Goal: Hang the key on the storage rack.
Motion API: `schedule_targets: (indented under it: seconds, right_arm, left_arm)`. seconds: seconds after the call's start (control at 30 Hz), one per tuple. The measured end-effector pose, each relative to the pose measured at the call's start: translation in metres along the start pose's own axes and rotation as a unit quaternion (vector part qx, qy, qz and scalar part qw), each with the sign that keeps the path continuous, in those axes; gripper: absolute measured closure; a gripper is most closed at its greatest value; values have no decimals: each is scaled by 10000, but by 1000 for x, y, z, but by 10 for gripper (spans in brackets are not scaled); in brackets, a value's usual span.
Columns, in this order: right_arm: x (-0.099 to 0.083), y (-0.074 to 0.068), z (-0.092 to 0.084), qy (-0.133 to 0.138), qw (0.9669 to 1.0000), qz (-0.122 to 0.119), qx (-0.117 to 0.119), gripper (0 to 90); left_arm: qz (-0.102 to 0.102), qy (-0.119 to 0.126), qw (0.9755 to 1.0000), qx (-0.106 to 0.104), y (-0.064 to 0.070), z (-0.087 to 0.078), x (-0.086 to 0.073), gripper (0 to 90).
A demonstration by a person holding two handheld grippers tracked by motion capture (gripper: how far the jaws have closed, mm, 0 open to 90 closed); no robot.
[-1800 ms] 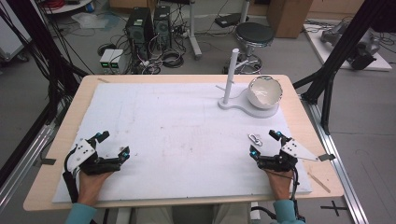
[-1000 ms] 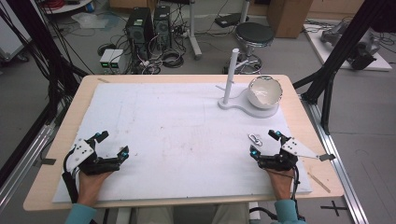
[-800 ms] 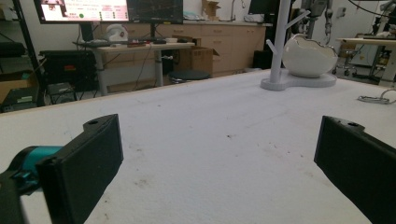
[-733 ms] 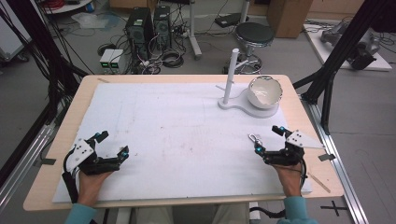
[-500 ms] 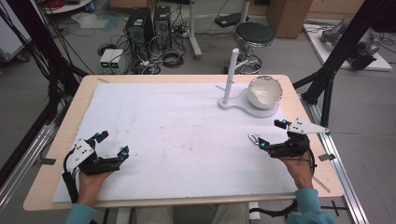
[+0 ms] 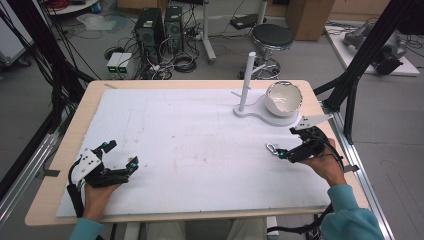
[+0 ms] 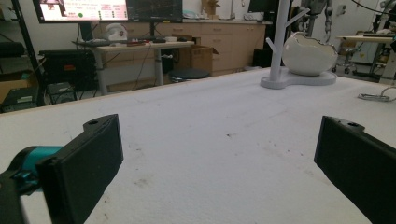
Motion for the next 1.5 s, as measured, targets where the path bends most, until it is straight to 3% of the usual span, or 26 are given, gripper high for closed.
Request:
schedule_targets:
  seconds: [0.17,0.37,0.43,0.57,0.63,0.73,0.87,1.07,1.17,1.33,1.5]
  right_arm:
    - [-4,2,10,-449,9989,-96,113,9]
    - [-12,3,20,-820,9964,-25,231,11]
    - [-16,3,22,-962,9949,-67,282,60]
    - [-18,3,25,-1088,9935,-78,309,72]
    - [-19,3,25,-1125,9930,-81,354,156]
    - [-19,3,27,-1173,9923,-69,381,180]
    - [-23,2,29,-1373,9894,-79,474,309]
    - [-25,0,33,-1578,9858,-193,540,418]
    - [-27,-1,34,-1685,9838,-136,598,485]
    - [-29,0,36,-1795,9819,-181,576,599]
    - [-28,1,36,-1787,9824,-220,506,676]
  left_arm:
    - [18,-11,10000,-24,0,0,0,17]
    - [27,-21,10000,-30,0,0,0,17]
    - [32,-22,10000,-29,0,0,0,17]
    - [29,-15,10000,-29,0,0,0,17]
    - [28,-18,10000,-33,1,0,0,17]
    - [37,-23,10000,-27,1,0,0,17]
    - [28,-16,10000,-42,1,0,0,17]
    - [35,-20,10000,-38,1,0,0,17]
    - [32,-14,10000,-44,1,0,0,17]
    - [32,-12,10000,-51,1,0,0,17]
    - [35,-11,10000,-53,1,0,0,17]
Point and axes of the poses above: each handheld gripper's, and its own axes: z roughly forward along the jaws, x roughly out of its top, y roughly to its right, the point moved 8 cm from there along z, roughly forward along the jaws, and after that the axes turned 4 degrees about -x, right-handed, at the moved point
